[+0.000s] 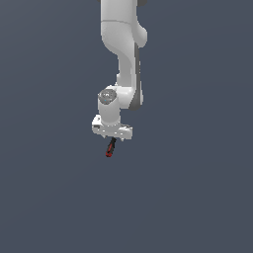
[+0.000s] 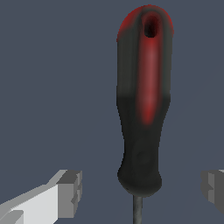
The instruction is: Pick up the object and move it to a goal position.
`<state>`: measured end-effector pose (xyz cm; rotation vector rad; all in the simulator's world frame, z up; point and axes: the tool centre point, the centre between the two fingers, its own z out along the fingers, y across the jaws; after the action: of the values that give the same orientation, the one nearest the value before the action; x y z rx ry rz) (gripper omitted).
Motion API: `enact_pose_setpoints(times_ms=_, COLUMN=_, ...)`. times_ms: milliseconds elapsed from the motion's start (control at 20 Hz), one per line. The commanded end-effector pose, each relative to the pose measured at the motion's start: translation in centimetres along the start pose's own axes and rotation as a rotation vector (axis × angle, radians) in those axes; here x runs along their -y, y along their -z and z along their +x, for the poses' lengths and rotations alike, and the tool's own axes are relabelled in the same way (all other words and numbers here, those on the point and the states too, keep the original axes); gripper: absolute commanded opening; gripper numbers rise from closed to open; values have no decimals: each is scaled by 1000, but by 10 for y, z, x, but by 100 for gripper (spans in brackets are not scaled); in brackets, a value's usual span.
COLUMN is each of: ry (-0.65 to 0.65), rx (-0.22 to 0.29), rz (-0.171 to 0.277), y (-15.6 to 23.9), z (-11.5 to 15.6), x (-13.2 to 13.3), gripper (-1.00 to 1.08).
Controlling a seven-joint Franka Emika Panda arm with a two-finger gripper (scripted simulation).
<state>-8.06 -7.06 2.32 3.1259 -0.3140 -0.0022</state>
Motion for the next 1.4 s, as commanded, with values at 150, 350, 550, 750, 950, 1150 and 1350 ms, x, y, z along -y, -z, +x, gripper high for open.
enact_pose_setpoints(times_ms=150, ry=0, rx=-1, rz=0, y=-9, z=1, x=0, gripper=100)
enact_pose_setpoints(times_ms=350, ry=0, rx=-1, rz=0, y=-9, z=1, x=0, gripper=-100)
enact_pose_setpoints(times_ms=550, ry=0, rx=-1, rz=0, y=-9, z=1, x=0, gripper=-100)
enact_pose_setpoints(times_ms=750, ry=0, rx=-1, rz=0, y=-8, z=0, x=0, gripper=-100)
enact_pose_setpoints(times_ms=950, ry=0, rx=-1, rz=0, y=-2, z=0, x=0, gripper=-100)
enact_pose_setpoints(times_ms=1150, ry=0, rx=-1, rz=0, y=13, z=0, x=-1, gripper=-100)
enact_pose_setpoints(times_ms=1350, ry=-1, rx=-1, rz=1, y=36, z=0, x=-3, gripper=-100)
